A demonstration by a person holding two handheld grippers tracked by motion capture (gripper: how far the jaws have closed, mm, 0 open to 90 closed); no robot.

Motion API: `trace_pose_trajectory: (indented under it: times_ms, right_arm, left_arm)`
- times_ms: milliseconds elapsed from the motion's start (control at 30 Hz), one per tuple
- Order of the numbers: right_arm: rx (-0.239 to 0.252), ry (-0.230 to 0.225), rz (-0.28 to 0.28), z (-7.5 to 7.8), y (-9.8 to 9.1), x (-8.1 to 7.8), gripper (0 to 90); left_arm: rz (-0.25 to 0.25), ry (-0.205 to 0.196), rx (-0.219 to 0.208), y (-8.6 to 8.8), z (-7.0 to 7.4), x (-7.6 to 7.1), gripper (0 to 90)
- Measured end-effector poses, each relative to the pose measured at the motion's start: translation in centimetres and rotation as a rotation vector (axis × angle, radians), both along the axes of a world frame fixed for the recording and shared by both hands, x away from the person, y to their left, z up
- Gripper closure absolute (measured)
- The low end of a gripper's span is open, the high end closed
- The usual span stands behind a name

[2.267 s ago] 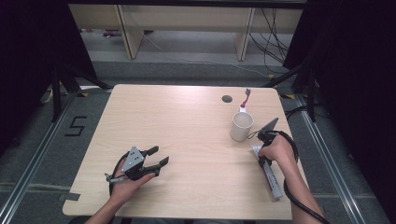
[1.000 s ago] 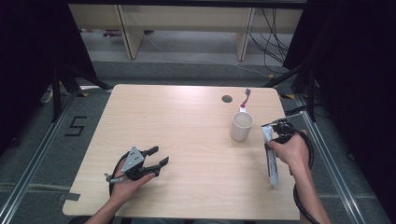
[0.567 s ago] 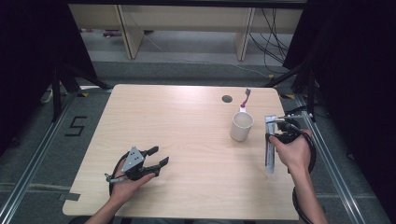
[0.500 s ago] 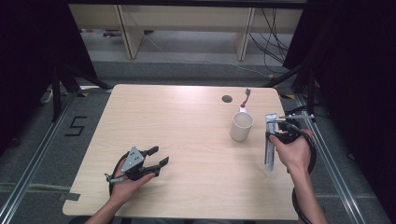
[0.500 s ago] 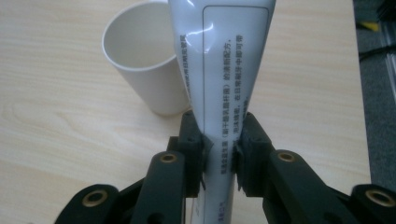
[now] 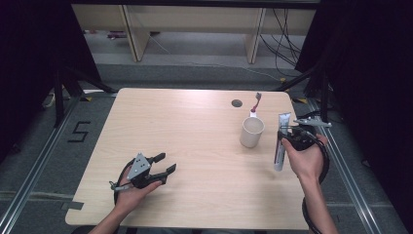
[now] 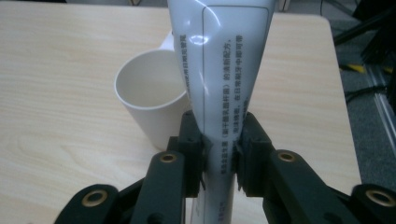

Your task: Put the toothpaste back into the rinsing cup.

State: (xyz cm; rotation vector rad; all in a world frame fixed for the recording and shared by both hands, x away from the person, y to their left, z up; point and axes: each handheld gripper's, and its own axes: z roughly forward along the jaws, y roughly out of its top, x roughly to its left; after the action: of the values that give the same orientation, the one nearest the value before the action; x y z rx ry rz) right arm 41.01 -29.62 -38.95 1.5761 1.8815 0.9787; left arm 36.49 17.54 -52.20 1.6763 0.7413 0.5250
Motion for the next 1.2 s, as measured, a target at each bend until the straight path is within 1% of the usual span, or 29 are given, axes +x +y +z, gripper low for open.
trace_pose_trajectory:
  times_ms: [33, 100, 200, 233, 267, 300, 333, 367, 400, 467, 500, 533, 567, 600, 633, 667, 700, 767, 800, 867, 900, 933, 1000, 1033, 1067, 1100, 1133, 1167, 1200]
  right_arm:
    - [0.002, -0.021, 0.001, 0.1, 0.1, 0.0, 75.1]
    - [0.021, -0.041, 0.007, 0.2, 0.2, 0.0, 75.1]
    - [0.021, -0.077, 0.009, 0.4, 0.3, -0.1, 75.1]
    - [0.039, -0.082, -0.010, 0.6, 0.6, -0.2, 75.1]
    - [0.027, -0.097, 0.003, 0.7, 0.5, -0.1, 75.1]
    - [0.016, -0.108, 0.000, 0.7, 0.5, -0.2, 75.1]
    - [0.052, -0.108, -0.018, 0.8, 0.8, -0.3, 75.0]
    - [0.035, -0.131, 0.000, 0.8, 0.6, -0.1, 75.0]
    - [0.017, -0.148, -0.005, 0.9, 0.7, -0.1, 75.0]
    - [0.048, -0.166, -0.011, 1.0, 0.9, -0.2, 75.0]
    - [0.035, -0.180, -0.006, 1.1, 0.8, -0.2, 75.0]
    - [0.019, -0.207, 0.000, 1.1, 0.8, -0.1, 74.9]
    - [0.019, -0.215, -0.009, 1.2, 1.0, -0.1, 75.0]
    - [0.029, -0.218, -0.004, 1.3, 1.1, -0.2, 75.0]
    - [0.024, -0.233, 0.005, 1.3, 1.1, -0.1, 75.0]
    - [0.032, -0.239, 0.000, 1.3, 1.2, -0.1, 74.9]
    - [0.021, -0.246, 0.010, 1.4, 1.2, -0.1, 75.0]
    - [0.043, -0.251, -0.001, 1.5, 1.6, -0.1, 75.0]
    - [0.019, -0.274, 0.015, 1.5, 1.5, 0.1, 75.0]
    - [0.036, -0.275, 0.004, 1.6, 1.7, 0.0, 75.0]
    - [0.033, -0.281, 0.008, 1.6, 1.8, 0.1, 75.0]
    - [0.020, -0.301, 0.018, 1.6, 1.8, 0.2, 75.0]
    - [0.042, -0.298, 0.012, 1.8, 2.1, 0.2, 75.0]
    - [0.050, -0.308, 0.008, 1.8, 2.2, 0.2, 75.0]
    - [0.035, -0.321, 0.015, 1.9, 2.2, 0.3, 75.0]
    - [0.049, -0.319, 0.010, 2.0, 2.4, 0.4, 75.0]
    - [0.036, -0.332, 0.019, 2.0, 2.4, 0.5, 75.0]
    - [0.050, -0.334, 0.011, 2.1, 2.6, 0.5, 75.0]
    - [0.042, -0.343, 0.017, 2.1, 2.6, 0.6, 75.0]
  left_arm:
    - [0.000, 0.000, 0.000, 0.0, 0.0, 0.0, 37.4]
    - [0.000, 0.001, 0.000, 0.0, 0.0, 0.0, 37.4]
    - [0.000, 0.000, 0.000, 0.0, 0.0, 0.0, 37.4]
    - [0.000, 0.001, 0.000, 0.0, 0.0, 0.0, 37.4]
    - [0.000, 0.001, -0.001, 0.0, 0.0, 0.0, 37.4]
    - [0.000, 0.001, -0.001, 0.0, 0.0, 0.0, 37.4]
    - [0.000, 0.001, -0.001, 0.0, 0.0, 0.0, 37.4]
    - [-0.006, -0.005, -0.013, 0.0, -0.1, 0.1, 37.4]
    - [-0.005, -0.005, -0.013, 0.0, -0.1, 0.1, 37.4]
    - [-0.004, -0.005, -0.013, 0.0, -0.1, 0.1, 37.4]
    - [-0.004, -0.005, -0.012, 0.0, -0.1, 0.1, 37.4]
    - [-0.004, -0.005, -0.013, 0.0, -0.1, 0.1, 37.4]
    - [-0.004, -0.005, -0.013, 0.0, -0.1, 0.1, 37.4]
    - [-0.004, -0.005, -0.014, 0.0, -0.1, 0.1, 37.4]
    - [-0.005, -0.005, -0.013, 0.0, -0.1, 0.1, 37.4]
    - [-0.005, -0.005, -0.013, 0.0, -0.1, 0.1, 37.4]
    - [-0.005, -0.005, -0.013, 0.0, -0.1, 0.1, 37.4]
    - [-0.005, -0.005, -0.013, 0.0, -0.1, 0.1, 37.4]
    - [-0.005, -0.006, -0.013, 0.0, -0.1, 0.1, 37.4]
    - [-0.005, -0.006, -0.013, 0.0, -0.1, 0.1, 37.4]
    - [-0.005, -0.006, -0.014, 0.0, -0.1, 0.1, 37.4]
    - [-0.005, -0.006, -0.014, 0.0, -0.1, 0.1, 37.3]
    - [-0.005, -0.006, -0.013, 0.0, -0.1, 0.1, 37.4]
    - [-0.006, -0.006, -0.013, 0.0, -0.1, 0.1, 37.4]
    - [-0.006, -0.006, -0.013, 0.0, -0.1, 0.1, 37.4]
    - [-0.006, -0.006, -0.013, 0.0, -0.1, 0.1, 37.4]
    - [-0.006, -0.006, -0.014, 0.0, -0.1, 0.1, 37.3]
    - [-0.006, -0.007, -0.014, 0.0, -0.1, 0.1, 37.4]
    - [-0.006, -0.007, -0.015, 0.0, -0.1, 0.1, 37.4]
